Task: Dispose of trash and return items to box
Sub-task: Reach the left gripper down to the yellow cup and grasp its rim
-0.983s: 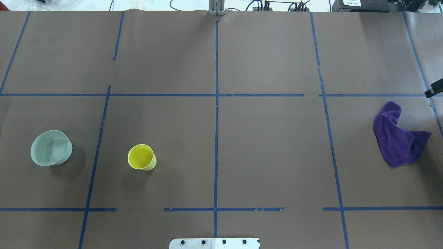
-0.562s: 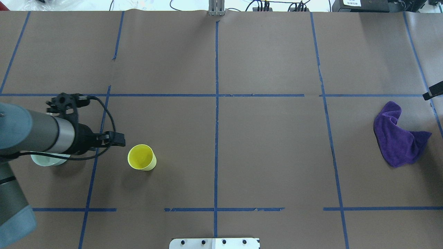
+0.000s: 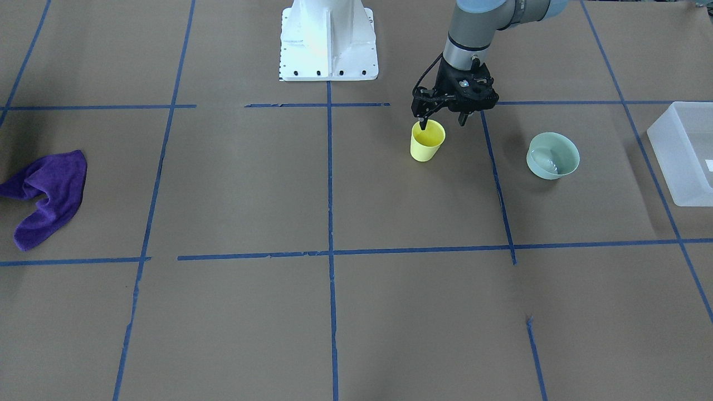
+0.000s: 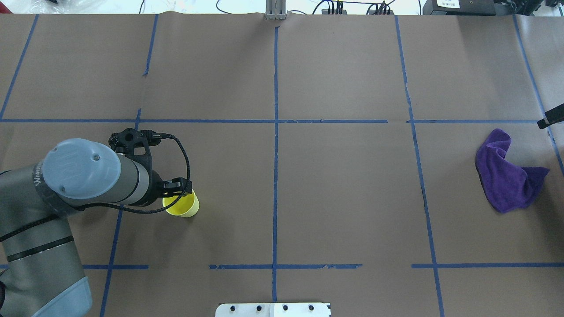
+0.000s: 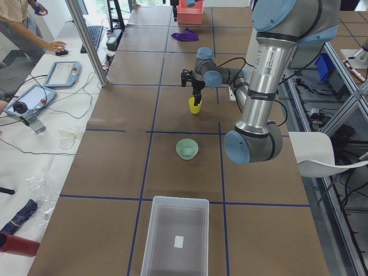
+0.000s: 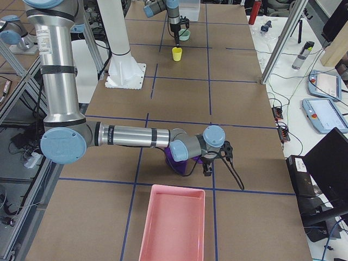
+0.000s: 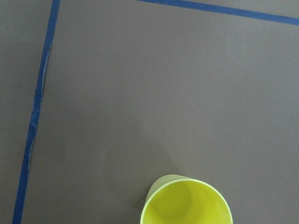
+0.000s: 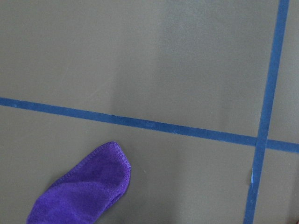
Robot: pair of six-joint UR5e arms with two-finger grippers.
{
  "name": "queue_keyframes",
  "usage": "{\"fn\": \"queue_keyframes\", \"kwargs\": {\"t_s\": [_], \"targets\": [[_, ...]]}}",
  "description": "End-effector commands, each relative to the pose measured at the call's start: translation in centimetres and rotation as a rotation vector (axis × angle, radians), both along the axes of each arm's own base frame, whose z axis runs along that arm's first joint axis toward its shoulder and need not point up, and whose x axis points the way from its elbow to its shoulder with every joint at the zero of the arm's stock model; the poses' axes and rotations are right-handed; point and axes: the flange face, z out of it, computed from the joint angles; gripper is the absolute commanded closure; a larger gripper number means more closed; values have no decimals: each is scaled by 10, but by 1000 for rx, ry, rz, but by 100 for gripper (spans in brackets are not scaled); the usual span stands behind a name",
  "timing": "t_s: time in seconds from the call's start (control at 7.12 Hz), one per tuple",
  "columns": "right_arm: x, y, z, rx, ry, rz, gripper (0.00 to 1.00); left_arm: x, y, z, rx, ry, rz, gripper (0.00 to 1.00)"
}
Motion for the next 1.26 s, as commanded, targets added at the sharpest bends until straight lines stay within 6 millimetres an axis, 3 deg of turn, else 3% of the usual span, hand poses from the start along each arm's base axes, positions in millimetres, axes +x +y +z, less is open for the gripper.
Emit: {"fn": "queue_keyframes", "kwargs": {"t_s": [0.0, 0.7, 0.98, 1.12], "targets": [[-1, 0, 1, -2, 1, -2, 0, 4, -2, 7, 0, -21, 3, 7], [-4, 0, 3, -5, 1, -7, 0, 21, -7, 23, -10, -33, 20, 15], [-5, 1, 3, -6, 2, -11, 0, 34, -12, 28, -11, -34, 23, 33], [-5, 1, 4, -5, 3, -11, 0, 36, -13, 34, -15, -44, 24, 33]]}}
